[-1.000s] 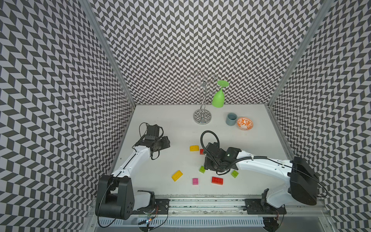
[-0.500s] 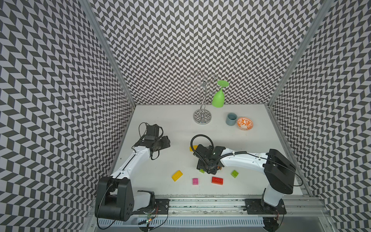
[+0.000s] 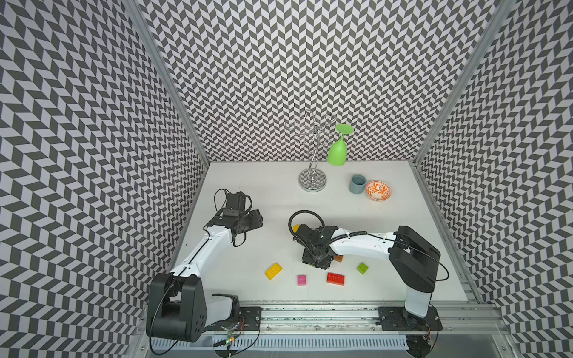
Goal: Assemble the letter s with lego
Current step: Move the lego brick at the center of the board, then pick up the lego brick from the center of the board.
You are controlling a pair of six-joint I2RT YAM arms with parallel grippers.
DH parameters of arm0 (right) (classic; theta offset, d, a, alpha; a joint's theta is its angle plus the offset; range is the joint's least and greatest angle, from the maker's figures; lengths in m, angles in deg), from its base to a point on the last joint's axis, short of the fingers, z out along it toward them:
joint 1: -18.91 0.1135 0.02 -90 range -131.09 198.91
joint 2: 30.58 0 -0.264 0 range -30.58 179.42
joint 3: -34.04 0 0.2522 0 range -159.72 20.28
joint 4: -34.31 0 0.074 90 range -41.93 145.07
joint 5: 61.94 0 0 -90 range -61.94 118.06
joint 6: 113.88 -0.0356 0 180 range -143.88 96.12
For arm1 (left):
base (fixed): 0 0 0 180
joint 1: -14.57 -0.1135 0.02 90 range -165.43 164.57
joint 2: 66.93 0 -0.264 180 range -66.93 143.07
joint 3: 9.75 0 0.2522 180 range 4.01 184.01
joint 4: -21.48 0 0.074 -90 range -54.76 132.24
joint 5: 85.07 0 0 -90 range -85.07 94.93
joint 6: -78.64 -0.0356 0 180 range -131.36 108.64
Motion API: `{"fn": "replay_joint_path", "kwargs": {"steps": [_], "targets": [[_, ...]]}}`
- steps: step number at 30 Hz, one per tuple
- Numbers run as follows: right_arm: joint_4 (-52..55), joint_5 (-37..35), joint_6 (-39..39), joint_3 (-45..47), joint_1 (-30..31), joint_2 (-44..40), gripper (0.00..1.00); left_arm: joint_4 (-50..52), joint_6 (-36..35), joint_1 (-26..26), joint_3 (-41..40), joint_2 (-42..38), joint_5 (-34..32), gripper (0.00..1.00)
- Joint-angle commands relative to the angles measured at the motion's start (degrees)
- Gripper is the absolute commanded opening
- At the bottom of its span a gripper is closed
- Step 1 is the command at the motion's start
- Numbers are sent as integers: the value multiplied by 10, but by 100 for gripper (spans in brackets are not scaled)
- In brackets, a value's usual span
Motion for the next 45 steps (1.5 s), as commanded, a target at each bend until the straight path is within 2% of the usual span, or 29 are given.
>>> {"fn": "replay_joint_path", "kwargs": {"steps": [1, 5, 7, 14, 18, 25, 28, 30, 33, 37, 45], "targets": [[8, -25, -2, -12, 4, 6, 40, -13, -4, -3, -4, -14, 8, 61], [17, -45, 15, -15, 3, 3, 23, -13, -4, -4, -4, -15, 9, 61], [24, -55, 30, -21, 2, 6, 17, -13, -4, -4, -4, -15, 9, 60], [70, -87, 97, -74, -8, 48, 16, -13, -4, -5, -5, -17, 9, 60], [85, -95, 121, -96, -13, 71, 23, -13, -4, -7, -4, -17, 8, 60], [95, -100, 134, -110, -19, 72, 52, -13, -4, -8, -5, -17, 6, 61], [106, -105, 138, -116, -19, 58, 61, -13, -4, -8, -4, -16, 5, 61], [112, -107, 141, -117, -19, 39, 63, -13, -4, -9, -4, -17, 4, 61], [113, -109, 153, -98, -19, -15, 64, -12, -3, -9, -5, -18, 3, 61], [116, -114, 150, -24, -22, -123, 67, -13, -3, -9, -4, -18, 3, 61], [122, -74, 33, 182, -75, -314, 74, -13, -3, -9, -5, -16, 4, 61]]}}
